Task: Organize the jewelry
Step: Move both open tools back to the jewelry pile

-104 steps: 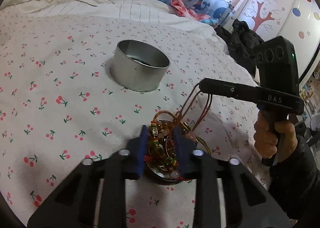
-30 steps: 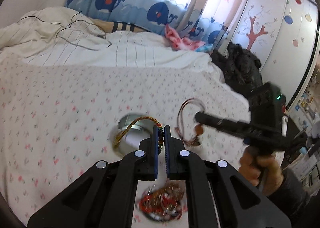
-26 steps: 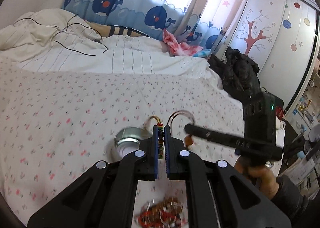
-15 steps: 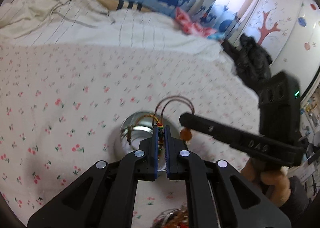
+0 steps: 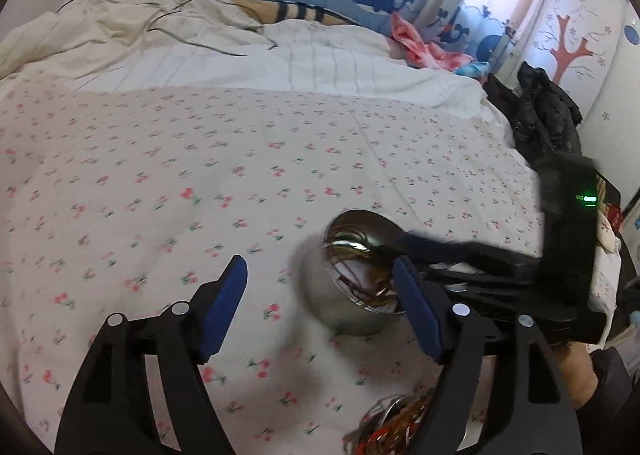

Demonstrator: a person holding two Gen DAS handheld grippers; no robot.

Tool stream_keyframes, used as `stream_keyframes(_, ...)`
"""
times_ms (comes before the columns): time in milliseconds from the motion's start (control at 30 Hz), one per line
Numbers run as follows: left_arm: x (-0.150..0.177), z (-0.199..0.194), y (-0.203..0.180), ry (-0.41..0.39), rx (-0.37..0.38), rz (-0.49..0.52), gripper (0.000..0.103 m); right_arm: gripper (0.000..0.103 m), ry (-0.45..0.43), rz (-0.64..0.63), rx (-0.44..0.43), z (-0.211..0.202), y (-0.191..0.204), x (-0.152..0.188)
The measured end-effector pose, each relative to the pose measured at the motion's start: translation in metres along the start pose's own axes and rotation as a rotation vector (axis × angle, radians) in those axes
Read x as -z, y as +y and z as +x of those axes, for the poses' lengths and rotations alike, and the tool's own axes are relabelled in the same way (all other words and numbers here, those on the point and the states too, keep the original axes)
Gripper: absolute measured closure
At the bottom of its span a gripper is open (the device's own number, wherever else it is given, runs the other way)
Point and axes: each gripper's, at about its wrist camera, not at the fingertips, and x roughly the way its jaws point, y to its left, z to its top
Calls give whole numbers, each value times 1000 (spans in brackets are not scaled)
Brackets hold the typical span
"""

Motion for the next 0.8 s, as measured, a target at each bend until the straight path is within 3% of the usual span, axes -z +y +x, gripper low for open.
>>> stream_keyframes(167,22,-14,11,45,-20,-11,30,47,-48,-26,32,-45,-1,14)
stream_keyframes(400,88,-33,9,117,53,-6,30,48,50,-53,-51,-81,-9,83)
stream_keyframes(600,101,-28,3,126,139,-28,30,67,132,-33,-151,-73,-10,103)
stream_keyframes(800,101,-36,-28,68,131,132,30,71,176,-87,-163,-74,5,122)
